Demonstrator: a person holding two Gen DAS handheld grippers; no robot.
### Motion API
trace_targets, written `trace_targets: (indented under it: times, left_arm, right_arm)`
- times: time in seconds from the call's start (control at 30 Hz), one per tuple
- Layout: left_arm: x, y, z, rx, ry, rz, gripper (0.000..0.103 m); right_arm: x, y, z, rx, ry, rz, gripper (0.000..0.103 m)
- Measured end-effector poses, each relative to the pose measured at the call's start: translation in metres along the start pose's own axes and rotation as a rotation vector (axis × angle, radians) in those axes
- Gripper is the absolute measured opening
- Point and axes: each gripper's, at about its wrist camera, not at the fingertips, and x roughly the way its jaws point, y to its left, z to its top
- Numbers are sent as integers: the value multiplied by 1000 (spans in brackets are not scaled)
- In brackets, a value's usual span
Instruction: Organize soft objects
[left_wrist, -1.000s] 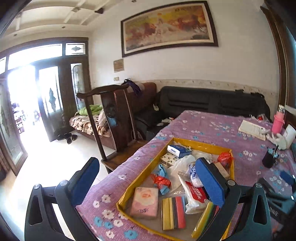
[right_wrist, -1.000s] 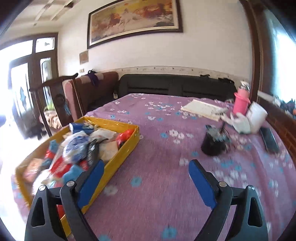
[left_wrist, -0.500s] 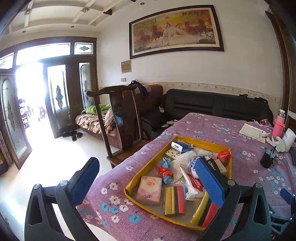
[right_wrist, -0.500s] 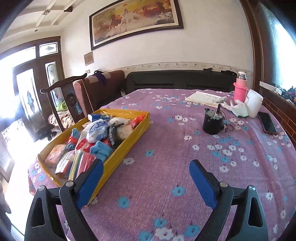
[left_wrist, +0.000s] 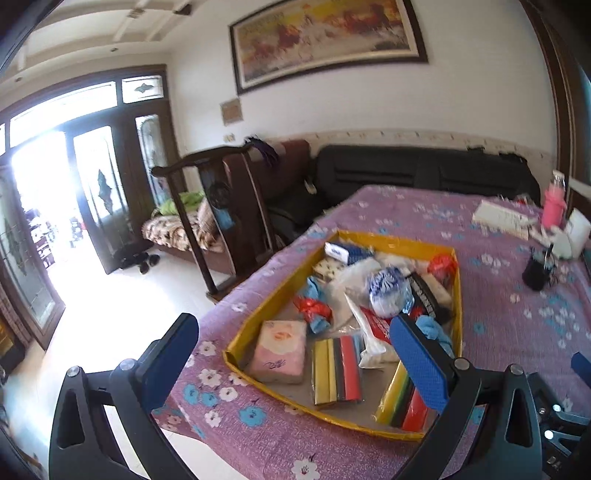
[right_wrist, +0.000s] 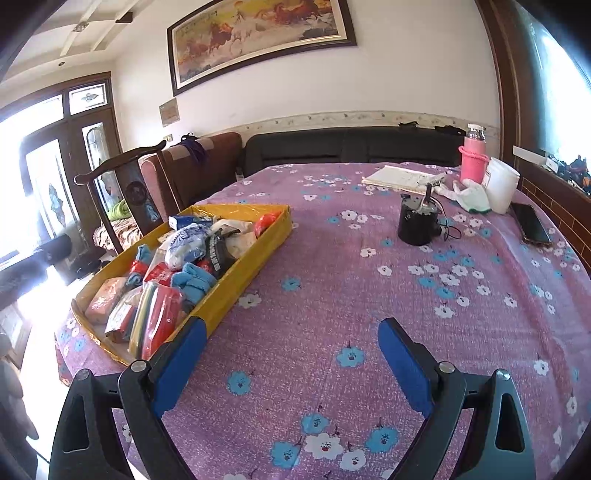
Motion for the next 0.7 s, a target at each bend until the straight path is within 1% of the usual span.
trace_targets:
  times: [0.07, 0.13, 0.23, 0.33, 0.4, 0.43, 0.5, 0.53, 0.57, 0.6, 0.63, 0.7]
  left_arm:
    - [18, -3, 8, 28, 38, -26, 103]
    - [42, -8, 21, 58, 85, -35, 103]
    - [75, -19, 35, 99, 146, -7, 103]
    - [109, -35, 44, 147, 195, 38, 103]
    - [133, -49, 41, 194, 237, 62, 103]
    - [146, -58, 35, 244, 268, 93, 103]
    - [163, -70, 20, 345, 349, 115, 103]
    - [164, -76, 14, 392, 359, 112, 103]
    - [155, -78, 13, 431, 321, 122, 103]
    - [147, -77, 13, 443, 314, 117, 103]
    - [138, -74, 16, 421, 303, 98, 103]
    - [114, -64, 26, 349, 245, 60, 103]
  right_arm:
    - [0, -4, -1, 10, 4, -4, 96]
    - [0, -6, -2, 22, 3, -5, 96]
    - [-1, -10, -3, 39, 6, -4, 96]
    - [-4, -12, -3, 43, 1, -10, 96]
    - [-4, -14, -3, 44, 1, -14, 96]
    - [-5, -15, -3, 45, 1, -15, 96]
    - [-5, -18, -3, 52, 3, -16, 96]
    - [-5, -19, -3, 56, 4, -16, 96]
    - [-5, -21, -3, 60, 4, -16, 96]
    - [-3, -23, -3, 70, 6, -17, 96]
    - [-1, -25, -4, 80, 11, -16, 96]
    - [5, -29, -4, 112, 34, 0, 96]
